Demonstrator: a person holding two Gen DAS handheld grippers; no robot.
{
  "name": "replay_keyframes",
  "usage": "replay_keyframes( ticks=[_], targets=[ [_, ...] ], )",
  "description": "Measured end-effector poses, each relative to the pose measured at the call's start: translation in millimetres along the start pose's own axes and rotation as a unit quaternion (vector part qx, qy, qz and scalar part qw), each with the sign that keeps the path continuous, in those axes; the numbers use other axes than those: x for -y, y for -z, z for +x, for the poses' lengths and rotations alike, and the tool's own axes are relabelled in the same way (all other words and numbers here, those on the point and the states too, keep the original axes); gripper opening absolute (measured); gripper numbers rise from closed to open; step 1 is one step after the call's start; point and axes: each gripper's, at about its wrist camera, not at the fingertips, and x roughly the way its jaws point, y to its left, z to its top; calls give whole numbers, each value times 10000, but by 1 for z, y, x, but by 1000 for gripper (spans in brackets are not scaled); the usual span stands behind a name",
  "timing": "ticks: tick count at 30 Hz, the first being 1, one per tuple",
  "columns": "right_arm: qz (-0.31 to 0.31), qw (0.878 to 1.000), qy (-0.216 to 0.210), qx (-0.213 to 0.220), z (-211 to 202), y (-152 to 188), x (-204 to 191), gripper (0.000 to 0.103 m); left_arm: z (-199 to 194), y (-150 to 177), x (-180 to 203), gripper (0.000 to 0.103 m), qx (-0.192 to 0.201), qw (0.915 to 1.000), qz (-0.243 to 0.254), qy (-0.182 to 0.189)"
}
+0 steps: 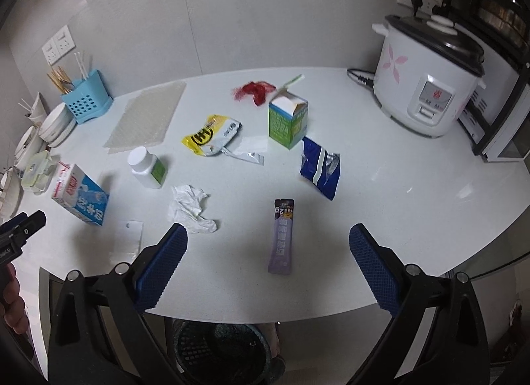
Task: Collect trash
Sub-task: 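Grasp the milk carton with the left gripper while the right grasps the purple wrapper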
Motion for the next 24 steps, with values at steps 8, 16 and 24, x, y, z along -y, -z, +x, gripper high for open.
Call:
replay_keyframes(
  ticks=[8, 16, 24],
  targets=[
    [242, 9979, 262, -547, 52, 1, 10, 87, 49, -11, -20, 97, -220, 9997, -38, -71],
    [631, 9909, 282, -1153, 94, -1, 29, 72, 82, -21, -29, 96, -346, 9994, -49, -19],
    [620, 9866, 244, -1487, 121, -2, 18, 56, 100, -22, -30, 88, -496, 9987, 45, 56]
  ],
)
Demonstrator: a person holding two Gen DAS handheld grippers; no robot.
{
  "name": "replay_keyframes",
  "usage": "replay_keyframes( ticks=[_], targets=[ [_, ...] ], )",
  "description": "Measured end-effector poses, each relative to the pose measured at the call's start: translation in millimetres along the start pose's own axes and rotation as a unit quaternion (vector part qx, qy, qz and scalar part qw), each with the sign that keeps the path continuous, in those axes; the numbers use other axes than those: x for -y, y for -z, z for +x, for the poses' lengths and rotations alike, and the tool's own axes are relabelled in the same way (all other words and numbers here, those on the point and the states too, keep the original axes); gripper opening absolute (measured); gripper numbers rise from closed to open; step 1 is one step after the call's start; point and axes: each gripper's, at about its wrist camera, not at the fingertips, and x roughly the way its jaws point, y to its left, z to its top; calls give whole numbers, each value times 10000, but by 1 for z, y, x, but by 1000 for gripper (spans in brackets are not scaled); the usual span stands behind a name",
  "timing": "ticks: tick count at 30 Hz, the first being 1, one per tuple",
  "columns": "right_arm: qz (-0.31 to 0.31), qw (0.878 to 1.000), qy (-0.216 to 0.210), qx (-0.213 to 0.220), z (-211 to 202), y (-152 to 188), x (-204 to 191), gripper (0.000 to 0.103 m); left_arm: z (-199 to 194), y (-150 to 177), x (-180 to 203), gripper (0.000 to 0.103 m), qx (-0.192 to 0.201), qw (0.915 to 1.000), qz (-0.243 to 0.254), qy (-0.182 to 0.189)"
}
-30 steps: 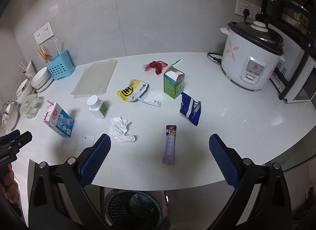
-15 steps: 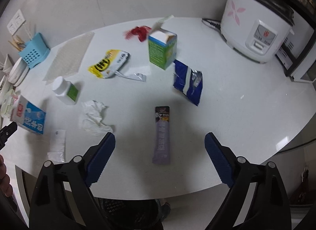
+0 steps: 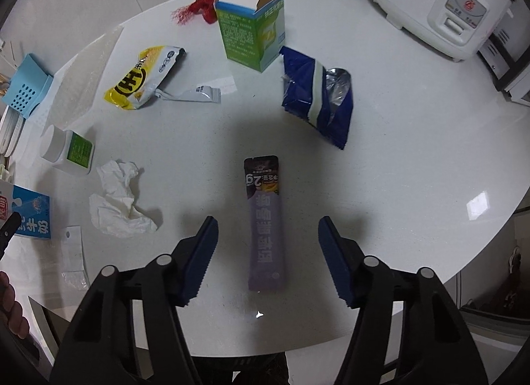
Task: Collect trash
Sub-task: 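Grasp the milk carton with the left gripper while the right grasps the purple wrapper, then lift both held items and carry them down over the mesh trash bin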
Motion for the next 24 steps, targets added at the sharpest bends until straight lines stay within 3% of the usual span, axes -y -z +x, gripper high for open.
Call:
replay_keyframes(
  ticks=[3, 8, 10, 15, 24],
  targets=[
    [26, 9999, 32, -101, 7, -3, 0, 50, 3, -1, 2, 81, -34, 10000, 78, 45],
    [107, 9996, 23, -258, 16, -6, -1, 36, 6, -4, 2, 59, -95, 9995, 192, 214],
    [165, 9994, 43, -298, 19, -8, -3, 31, 6, -5, 2, 44, -109, 9993, 251, 237],
    [283, 9989, 161, -345, 22, -8, -5, 21, 6, -10, 1, 40, -66, 9988, 369, 309],
    [317, 9991, 153, -253, 15, -6, -16, 14, -2, -8, -3, 40, -70, 9978, 506, 422]
  ],
)
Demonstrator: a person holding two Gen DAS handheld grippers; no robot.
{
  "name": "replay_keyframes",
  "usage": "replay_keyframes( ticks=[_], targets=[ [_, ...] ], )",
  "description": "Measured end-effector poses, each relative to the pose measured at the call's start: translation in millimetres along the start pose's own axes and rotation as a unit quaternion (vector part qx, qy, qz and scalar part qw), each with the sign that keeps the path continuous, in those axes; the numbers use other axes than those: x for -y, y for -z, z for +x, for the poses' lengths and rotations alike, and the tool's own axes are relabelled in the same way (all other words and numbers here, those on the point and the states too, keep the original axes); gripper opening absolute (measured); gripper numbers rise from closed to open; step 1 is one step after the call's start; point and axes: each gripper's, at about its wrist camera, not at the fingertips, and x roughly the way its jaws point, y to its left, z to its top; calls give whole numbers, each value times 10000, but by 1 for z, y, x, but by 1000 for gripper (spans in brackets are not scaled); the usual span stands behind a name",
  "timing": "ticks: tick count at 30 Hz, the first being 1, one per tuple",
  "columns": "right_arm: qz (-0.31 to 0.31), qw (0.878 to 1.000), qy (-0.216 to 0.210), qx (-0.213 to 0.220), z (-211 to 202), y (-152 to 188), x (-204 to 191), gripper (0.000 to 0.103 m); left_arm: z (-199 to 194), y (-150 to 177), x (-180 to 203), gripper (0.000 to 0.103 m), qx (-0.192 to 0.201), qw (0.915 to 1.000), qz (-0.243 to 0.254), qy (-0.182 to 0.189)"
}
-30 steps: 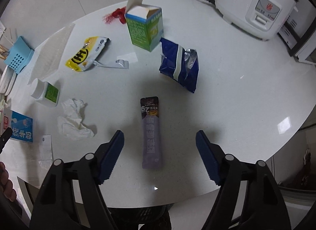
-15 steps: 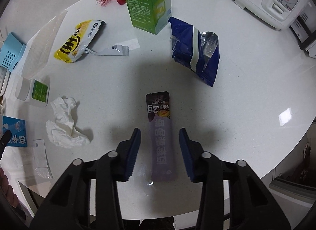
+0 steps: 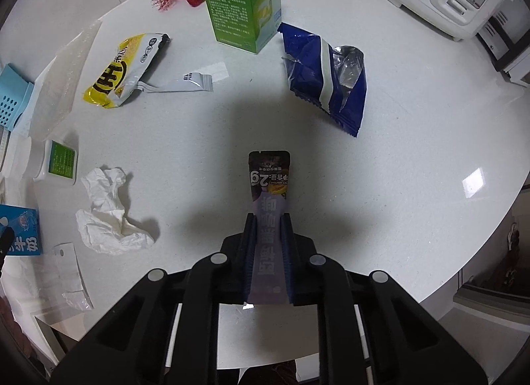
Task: Collect trash
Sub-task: 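Lift both held items and carry them down over the mesh trash bin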
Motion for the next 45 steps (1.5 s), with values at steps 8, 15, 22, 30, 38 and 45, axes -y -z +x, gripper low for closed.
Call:
replay_keyframes(
  ticks=[8, 15, 22, 30, 38, 45],
  targets=[
    [-186, 9992, -275, 214, -25, 20, 7, 14, -29, 20, 6, 40, 174, 9995, -213, -148],
    [-462, 9965, -420, 551, -53, 46, 18, 14, -61, 45, 21, 40, 320, 9985, -339, -272],
    [-734, 9916, -540, 917, -82, 76, 24, 14, -86, 75, 36, 40, 419, 9978, -429, -291],
    [-1019, 9840, -711, 1279, -115, 117, 32, 14, -111, 116, 62, 40, 466, 9978, -389, -247],
    [-1472, 9732, -807, 1574, -144, 171, 27, 13, -122, 164, 88, 40, 397, 9987, -301, -91],
    [-1828, 9650, -958, 1620, -145, 224, 18, 13, -119, 206, 102, 40, 324, 9991, -256, -29]
  ],
)
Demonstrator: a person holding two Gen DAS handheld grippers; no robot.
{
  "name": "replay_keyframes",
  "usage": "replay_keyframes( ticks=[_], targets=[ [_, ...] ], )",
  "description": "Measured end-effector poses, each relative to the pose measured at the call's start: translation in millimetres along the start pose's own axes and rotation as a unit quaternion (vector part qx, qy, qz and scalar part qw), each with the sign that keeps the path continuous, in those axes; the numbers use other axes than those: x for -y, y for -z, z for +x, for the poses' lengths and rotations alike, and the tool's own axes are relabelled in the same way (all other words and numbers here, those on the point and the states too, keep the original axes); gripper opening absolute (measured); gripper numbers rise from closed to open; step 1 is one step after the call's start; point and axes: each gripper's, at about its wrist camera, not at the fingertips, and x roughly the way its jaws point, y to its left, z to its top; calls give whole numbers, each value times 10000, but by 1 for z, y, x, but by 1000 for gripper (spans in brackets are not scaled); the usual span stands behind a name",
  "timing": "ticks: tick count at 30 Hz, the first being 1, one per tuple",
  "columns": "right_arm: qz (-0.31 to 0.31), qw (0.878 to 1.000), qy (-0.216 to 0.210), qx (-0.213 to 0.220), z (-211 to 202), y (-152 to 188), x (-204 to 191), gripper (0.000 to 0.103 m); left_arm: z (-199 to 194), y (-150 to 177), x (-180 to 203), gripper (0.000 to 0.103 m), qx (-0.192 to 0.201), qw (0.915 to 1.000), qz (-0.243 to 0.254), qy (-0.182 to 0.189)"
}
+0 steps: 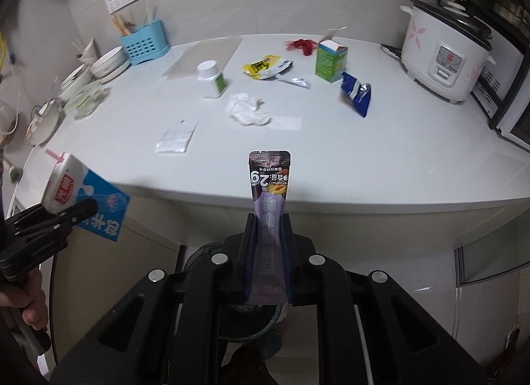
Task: Collect trash
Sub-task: 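Lift both held items and carry them down over the mesh trash bin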
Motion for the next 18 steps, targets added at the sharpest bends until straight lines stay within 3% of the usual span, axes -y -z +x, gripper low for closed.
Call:
replay_keyframes(
  ticks=[8, 18],
  targets=[
    [-182, 9992, -170, -324, 34, 49, -27, 13, 20, 42, 0, 40, -170, 9997, -126, 76],
    [37, 9959, -248, -871, 107, 91, -31, 13, 80, 86, -13, 40, -501, 9984, -271, 44]
  ],
)
